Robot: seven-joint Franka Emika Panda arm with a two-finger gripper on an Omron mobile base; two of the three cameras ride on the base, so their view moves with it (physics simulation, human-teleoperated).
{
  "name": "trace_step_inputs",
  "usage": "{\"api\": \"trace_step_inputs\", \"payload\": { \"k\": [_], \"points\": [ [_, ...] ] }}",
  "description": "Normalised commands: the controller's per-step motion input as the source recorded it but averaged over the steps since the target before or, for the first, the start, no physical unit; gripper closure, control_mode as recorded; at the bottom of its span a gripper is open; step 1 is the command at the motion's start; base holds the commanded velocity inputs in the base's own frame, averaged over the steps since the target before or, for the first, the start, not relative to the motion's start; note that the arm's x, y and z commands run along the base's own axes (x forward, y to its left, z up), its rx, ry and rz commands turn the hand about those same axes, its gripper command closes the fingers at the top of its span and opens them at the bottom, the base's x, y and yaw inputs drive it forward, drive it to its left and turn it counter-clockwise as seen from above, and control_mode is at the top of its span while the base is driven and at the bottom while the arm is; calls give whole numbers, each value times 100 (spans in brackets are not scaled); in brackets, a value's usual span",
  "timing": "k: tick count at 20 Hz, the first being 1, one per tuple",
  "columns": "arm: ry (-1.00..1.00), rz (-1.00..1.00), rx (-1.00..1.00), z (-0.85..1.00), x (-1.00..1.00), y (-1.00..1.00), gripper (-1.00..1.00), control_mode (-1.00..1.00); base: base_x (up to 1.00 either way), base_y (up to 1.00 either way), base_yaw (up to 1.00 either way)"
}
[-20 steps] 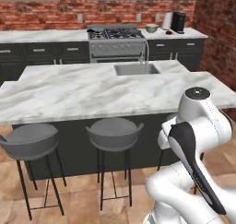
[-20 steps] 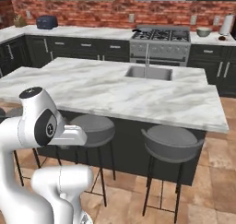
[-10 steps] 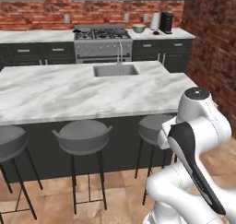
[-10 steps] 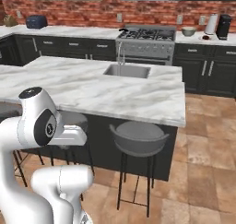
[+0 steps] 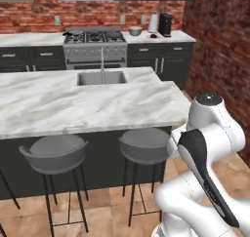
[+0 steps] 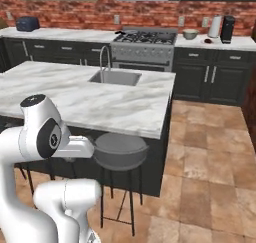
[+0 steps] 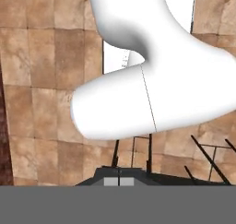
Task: Place one of the steaks on the plate and the other in the bowl. Then place the bowl in the fridge.
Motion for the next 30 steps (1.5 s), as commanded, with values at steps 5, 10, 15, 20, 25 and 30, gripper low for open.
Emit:
{"api": "trace_step_inputs", "payload": {
  "k": [5, 10, 15, 20, 25, 30],
  "points": [
    [0, 0, 0, 0, 0, 0, 100, 100, 36, -68, 0],
    [0, 0, 0, 0, 0, 0, 100, 100, 29, -69, 0],
    [0, 0, 0, 0, 0, 0, 100, 100, 33, -66, 0],
    [0, 0, 0, 0, 0, 0, 100, 100, 36, -71, 0],
    [0, 0, 0, 0, 0, 0, 100, 100, 40, -69, 0],
    [0, 0, 0, 0, 0, 0, 100, 100, 47, -61, 0]
  ]
}}
